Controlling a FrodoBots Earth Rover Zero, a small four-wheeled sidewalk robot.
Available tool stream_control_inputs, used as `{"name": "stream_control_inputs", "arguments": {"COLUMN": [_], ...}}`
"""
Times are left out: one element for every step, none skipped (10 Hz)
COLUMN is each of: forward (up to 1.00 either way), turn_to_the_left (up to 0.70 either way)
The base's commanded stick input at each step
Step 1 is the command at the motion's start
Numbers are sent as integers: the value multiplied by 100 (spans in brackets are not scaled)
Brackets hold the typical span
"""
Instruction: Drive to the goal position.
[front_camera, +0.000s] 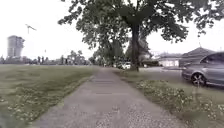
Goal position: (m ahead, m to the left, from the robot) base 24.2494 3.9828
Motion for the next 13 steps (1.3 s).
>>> {"name": "stream_control_inputs", "arguments": {"forward": [70, 70, 70, 70, 70, 70, 70, 70, 70, 70, 70, 70, 70], "turn_to_the_left": [35, 35, 32, 7, 0, 0, 0, 0, 0, 0, 0, 0, 0]}}
